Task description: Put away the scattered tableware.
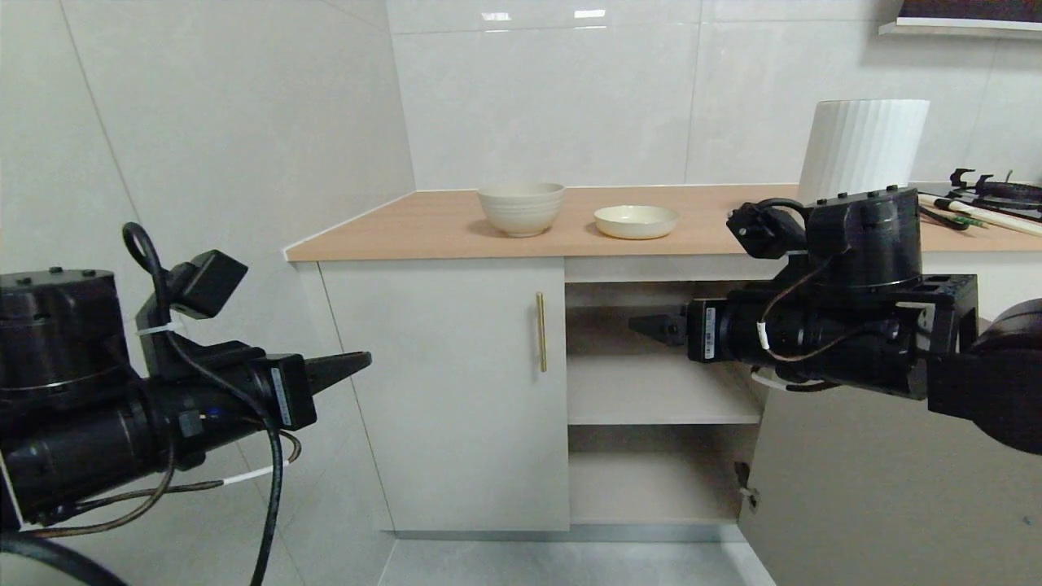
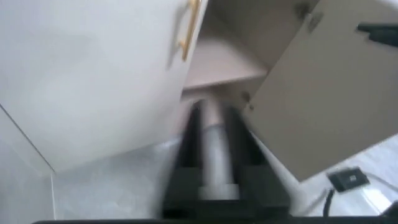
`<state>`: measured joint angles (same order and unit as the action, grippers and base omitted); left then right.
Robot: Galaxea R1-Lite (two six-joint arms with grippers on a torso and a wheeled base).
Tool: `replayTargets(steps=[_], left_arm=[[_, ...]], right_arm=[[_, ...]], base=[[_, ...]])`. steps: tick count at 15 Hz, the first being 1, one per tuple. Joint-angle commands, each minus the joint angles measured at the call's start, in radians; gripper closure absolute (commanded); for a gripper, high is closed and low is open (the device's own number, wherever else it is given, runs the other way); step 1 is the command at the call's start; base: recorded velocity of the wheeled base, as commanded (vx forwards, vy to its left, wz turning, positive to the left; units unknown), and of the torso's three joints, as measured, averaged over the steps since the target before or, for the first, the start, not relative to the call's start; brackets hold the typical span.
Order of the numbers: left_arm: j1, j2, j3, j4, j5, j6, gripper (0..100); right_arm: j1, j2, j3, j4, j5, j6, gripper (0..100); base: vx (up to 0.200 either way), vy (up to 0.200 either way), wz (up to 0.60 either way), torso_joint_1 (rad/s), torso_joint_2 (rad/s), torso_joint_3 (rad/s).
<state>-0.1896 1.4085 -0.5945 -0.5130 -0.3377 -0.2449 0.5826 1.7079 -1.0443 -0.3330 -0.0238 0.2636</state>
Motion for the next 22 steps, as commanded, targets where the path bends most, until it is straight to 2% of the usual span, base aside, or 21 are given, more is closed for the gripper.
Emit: replayTargets(steps=[1,3,4,5,8,11,15,22], left_arm=[[0.004,-0.056,-0.021,0.004,-0.003,-0.001,0],[0.004,-0.054,-0.038,0.002,-0.003,-0.001,0],[0.004,-0.056,-0.051,0.005,-0.003,-0.014,0],[0.004,-0.06,-0.034,0.007,-0.003,-0.014,0],[0.004,-0.065,-0.036,0.001,0.0,-0.004,0],[0.002,-0.068,-0.03,0.008,0.005,0.032,0],[0.002,-0.072,-0.038,0.037,0.016,0.033,0],[0.004,-0.08,-0.045,0.051,0.014,0.03,0]], right_arm=[[-0.001,0.004,-0.02,0.002,-0.011,0.003,0],[-0.004,-0.013,-0.007,0.003,-0.013,0.009,0],[-0.01,-0.033,0.021,0.017,-0.031,0.008,0],[-0.012,-0.057,0.021,0.02,-0.03,0.008,0],[-0.01,-0.106,0.023,0.069,-0.03,0.008,0],[-0.009,-0.139,0.029,0.083,-0.033,0.006,0],[-0.009,-0.189,0.044,0.103,-0.033,0.002,0],[0.008,-0.255,0.043,0.172,-0.03,0.0,0]], base=[[0.0,0.0,0.0,0.0,0.0,0.0],[0.0,0.0,0.0,0.0,0.0,0.0],[0.0,0.0,0.0,0.0,0.0,0.0],[0.0,0.0,0.0,0.0,0.0,0.0],[0.0,0.0,0.0,0.0,0.0,0.0],[0.0,0.0,0.0,0.0,0.0,0.0],[0.0,0.0,0.0,0.0,0.0,0.0],[0.2,0.0,0.0,0.004,0.0,0.001]])
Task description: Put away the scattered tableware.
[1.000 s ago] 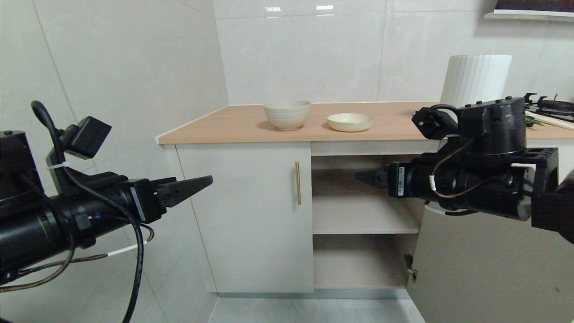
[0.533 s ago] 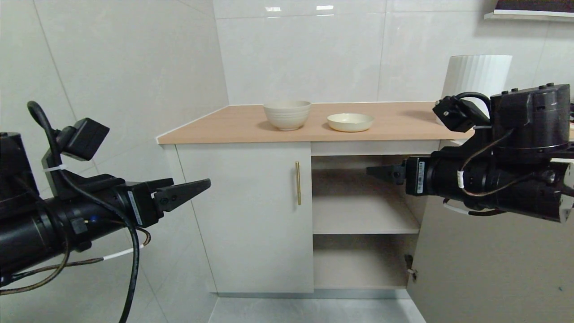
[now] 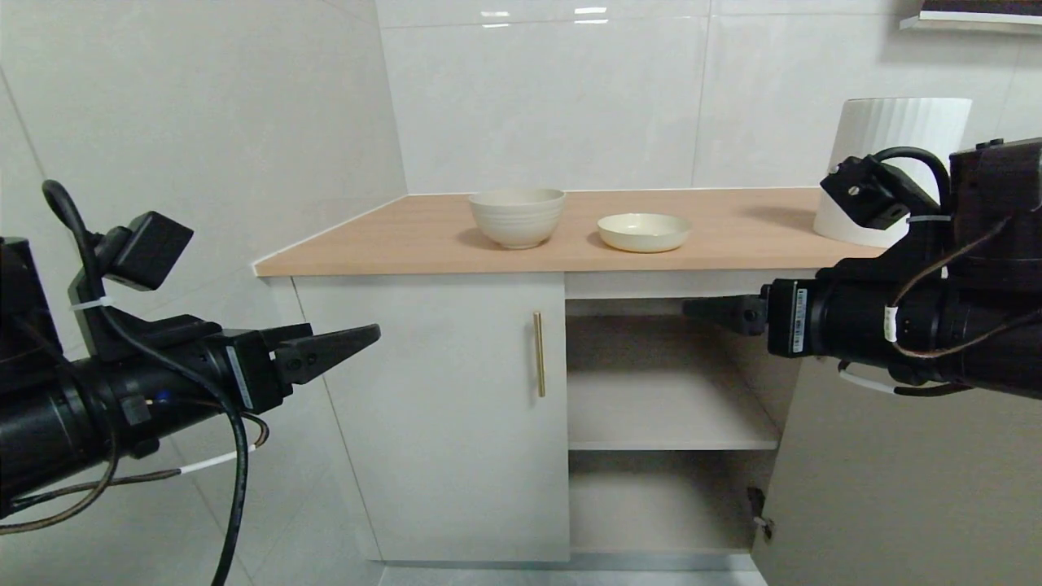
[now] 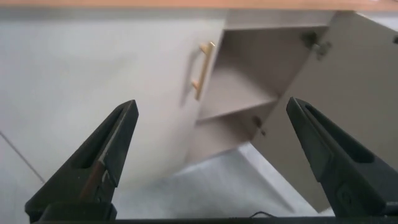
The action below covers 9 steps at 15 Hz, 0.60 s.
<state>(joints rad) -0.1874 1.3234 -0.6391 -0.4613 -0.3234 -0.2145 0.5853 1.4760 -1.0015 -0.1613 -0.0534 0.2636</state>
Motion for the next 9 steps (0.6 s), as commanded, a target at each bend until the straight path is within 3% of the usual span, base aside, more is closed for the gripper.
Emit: replayTargets(steps=[1,6,9], left_arm=[[0.002,0.005,-0.002,0.0,0.0,-0.002,0],[0.002,0.017,-0.001,-0.002,0.0,-0.002,0],[0.002,0.014,-0.001,-0.007,0.003,-0.003,0]], right_arm=[[0.019,-0.039,-0.005,0.025,0.003,0.0,0],[0.022,-0.06,0.0,0.032,0.009,0.0,0],[0.022,-0.075,0.015,0.029,0.02,0.003,0]], base=[[0.2,0.0,0.0,-0.002,0.01,0.002],[0.2,0.0,0.0,0.005,0.0,0.002],[0.0,0.0,0.0,0.0,0.0,0.0]])
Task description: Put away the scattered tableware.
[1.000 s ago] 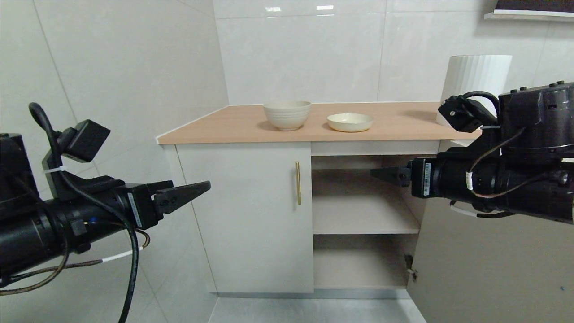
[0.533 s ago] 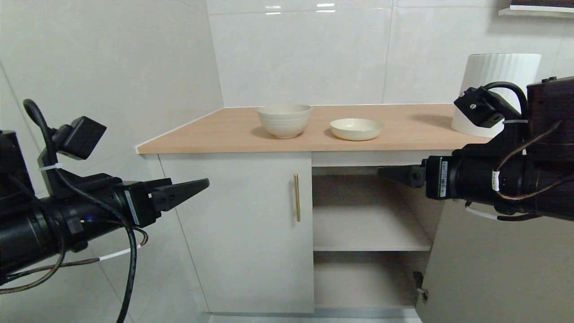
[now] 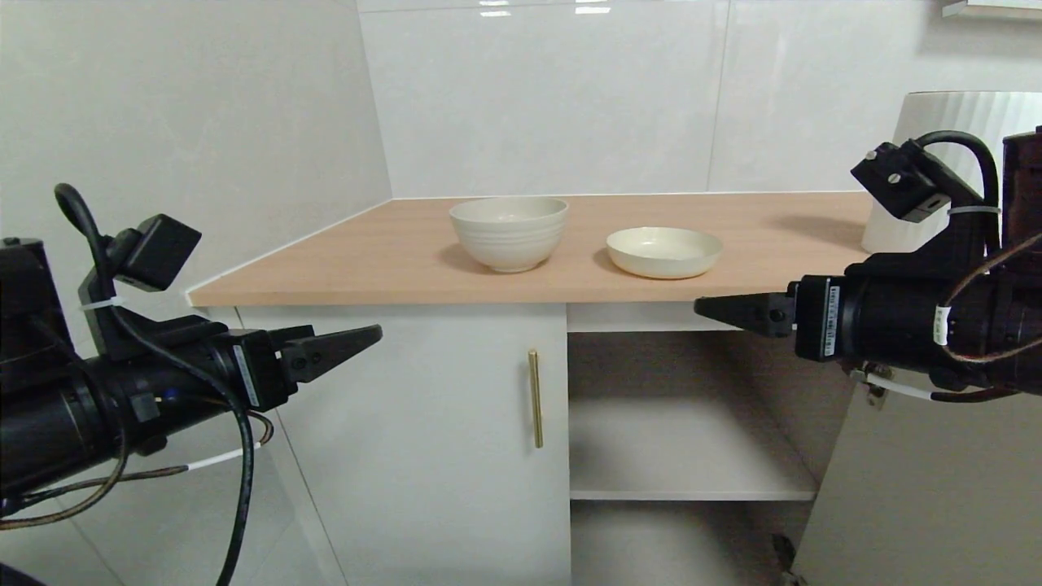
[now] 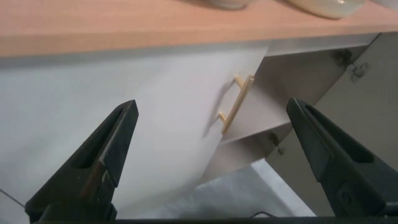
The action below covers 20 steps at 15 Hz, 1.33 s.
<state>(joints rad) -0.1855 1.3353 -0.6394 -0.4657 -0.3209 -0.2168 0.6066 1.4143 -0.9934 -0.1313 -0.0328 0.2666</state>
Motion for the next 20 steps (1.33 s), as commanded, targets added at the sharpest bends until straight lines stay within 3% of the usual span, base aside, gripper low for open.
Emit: replayTargets(steps=[1,6,10,20], left_arm=[[0.001,-0.001,0.0,-0.004,0.002,-0.001,0],[0.001,-0.002,0.0,-0.002,0.0,-0.001,0],[0.001,0.004,-0.002,-0.002,0.0,-0.006,0],[0.003,0.047,-0.023,-0.002,-0.004,-0.007,0]], right_arm=[[0.001,-0.021,0.018,-0.007,0.025,0.0,0],[-0.005,-0.028,0.033,-0.024,0.039,-0.001,0],[-0.045,0.014,0.07,-0.117,0.042,-0.006,0],[-0.065,0.052,0.084,-0.151,0.042,-0.032,0]], base=[[0.0,0.0,0.0,0.0,0.0,0.0],[0.0,0.0,0.0,0.0,0.0,0.0],[0.0,0.0,0.0,0.008,-0.03,-0.029],[0.0,0.0,0.0,0.136,-0.41,-0.282]])
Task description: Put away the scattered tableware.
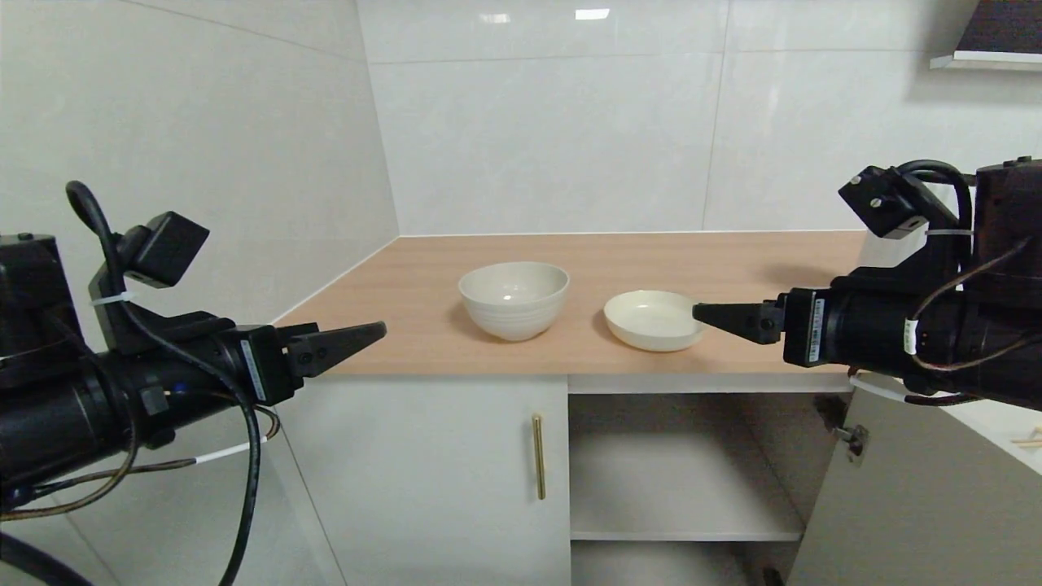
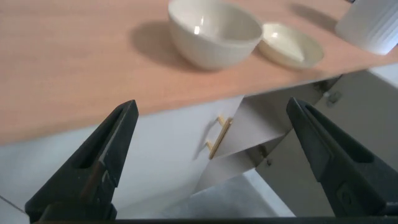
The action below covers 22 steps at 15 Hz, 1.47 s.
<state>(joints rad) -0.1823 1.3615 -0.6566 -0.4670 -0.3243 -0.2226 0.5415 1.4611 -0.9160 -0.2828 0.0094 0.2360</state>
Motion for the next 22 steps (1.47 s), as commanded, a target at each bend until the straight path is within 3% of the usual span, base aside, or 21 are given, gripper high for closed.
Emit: replayTargets(steps=[1,6,9,12,14,16,18,19,20,21,22], left_arm=[[0.0,0.03,-0.012,-0.001,-0.001,0.0,0],[0.0,0.103,-0.078,0.001,0.002,-0.001,0],[0.0,0.153,-0.201,0.05,0.004,-0.003,0],[-0.003,0.206,-0.44,0.347,0.002,-0.009,0],[-0.008,0.231,-0.558,0.55,-0.009,-0.009,0],[-0.012,0.246,-0.629,0.65,-0.012,-0.012,0],[-0.045,0.278,-0.69,0.732,-0.006,-0.086,0],[-0.066,0.32,-0.75,0.768,0.004,-0.207,0],[-0.085,0.35,-0.77,0.769,0.028,-0.27,0],[-0.088,0.355,-0.772,0.768,0.033,-0.274,0],[-0.135,0.43,-0.804,0.763,0.149,-0.319,0]], right_arm=[[0.0,0.008,0.008,-0.007,0.0,0.0,0],[-0.012,0.058,0.009,-0.039,0.0,-0.001,0],[-0.064,0.111,0.011,-0.141,0.069,-0.038,0],[-0.074,0.196,-0.041,-0.19,0.06,-0.046,0],[-0.094,0.217,-0.095,-0.118,0.04,-0.035,0],[-0.098,0.226,-0.167,0.004,0.037,0.034,0],[-0.098,0.255,-0.245,0.108,0.027,0.109,0],[-0.098,0.291,-0.307,0.183,-0.034,0.132,0],[-0.098,0.321,-0.34,0.209,-0.098,0.14,0],[-0.098,0.324,-0.343,0.211,-0.108,0.141,0],[-0.098,0.351,-0.356,0.212,-0.164,0.144,0]], base=[[0.0,0.0,0.0,0.188,-0.47,-0.281],[0.0,0.0,0.0,0.193,-0.46,-0.27],[0.0,0.0,0.0,0.063,-0.14,-0.085],[0.0,0.0,0.0,0.0,0.0,0.0],[0.0,0.0,0.0,0.0,0.0,0.0],[0.0,0.0,0.0,0.0,0.0,0.0],[0.0,0.0,0.0,0.0,0.0,0.0],[0.0,0.0,0.0,0.0,0.0,0.0],[0.0,0.0,0.0,0.0,0.0,0.0],[0.0,0.0,0.0,0.0,0.0,0.0],[0.0,0.0,0.0,0.0,0.0,0.0]])
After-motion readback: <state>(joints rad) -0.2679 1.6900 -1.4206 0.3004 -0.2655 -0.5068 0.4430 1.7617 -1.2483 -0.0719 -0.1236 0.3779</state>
